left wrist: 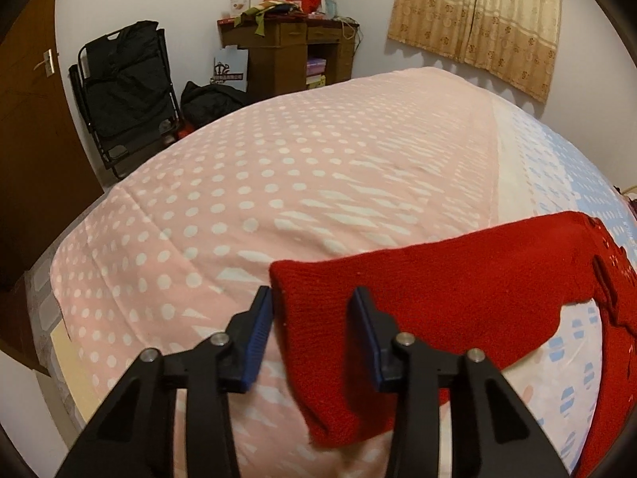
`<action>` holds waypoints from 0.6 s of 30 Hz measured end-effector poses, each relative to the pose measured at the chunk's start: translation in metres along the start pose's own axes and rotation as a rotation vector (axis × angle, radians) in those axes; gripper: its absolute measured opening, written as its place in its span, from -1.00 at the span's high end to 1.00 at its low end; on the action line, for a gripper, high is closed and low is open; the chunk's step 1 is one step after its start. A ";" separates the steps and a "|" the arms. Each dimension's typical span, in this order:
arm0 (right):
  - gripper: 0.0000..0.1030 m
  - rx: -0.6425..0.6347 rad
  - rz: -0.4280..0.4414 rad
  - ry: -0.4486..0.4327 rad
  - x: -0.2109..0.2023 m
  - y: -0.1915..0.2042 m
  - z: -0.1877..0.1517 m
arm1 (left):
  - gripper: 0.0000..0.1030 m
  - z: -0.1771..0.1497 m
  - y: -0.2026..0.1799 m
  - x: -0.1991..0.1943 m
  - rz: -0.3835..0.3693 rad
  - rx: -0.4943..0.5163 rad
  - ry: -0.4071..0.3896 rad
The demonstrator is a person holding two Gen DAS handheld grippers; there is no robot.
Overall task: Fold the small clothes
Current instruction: 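Reach the left tool to the other sleeve cuff and close on it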
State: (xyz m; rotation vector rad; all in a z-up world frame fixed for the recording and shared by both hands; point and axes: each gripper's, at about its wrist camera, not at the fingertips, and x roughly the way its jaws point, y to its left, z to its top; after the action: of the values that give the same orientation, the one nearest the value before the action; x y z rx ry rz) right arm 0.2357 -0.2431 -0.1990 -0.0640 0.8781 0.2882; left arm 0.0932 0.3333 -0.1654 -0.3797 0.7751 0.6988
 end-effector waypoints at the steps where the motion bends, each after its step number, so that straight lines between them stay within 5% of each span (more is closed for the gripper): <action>1: -0.49 0.002 0.002 0.000 0.000 0.000 0.000 | 0.17 -0.001 -0.001 -0.001 -0.002 0.005 -0.001; 4: -0.49 0.007 0.008 -0.003 -0.001 -0.002 -0.001 | 0.26 -0.001 -0.001 -0.001 -0.018 0.017 -0.002; 7: -0.49 0.012 0.011 -0.007 -0.001 -0.003 -0.001 | 0.78 0.001 -0.001 -0.003 -0.090 0.016 0.014; 18: -0.49 0.018 0.015 -0.009 -0.002 -0.004 -0.001 | 0.83 0.035 -0.018 -0.039 -0.299 -0.062 -0.031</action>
State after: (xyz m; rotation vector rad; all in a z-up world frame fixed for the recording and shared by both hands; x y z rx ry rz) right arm 0.2349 -0.2477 -0.1983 -0.0399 0.8719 0.2942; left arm 0.1035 0.3232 -0.1116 -0.5275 0.6508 0.4477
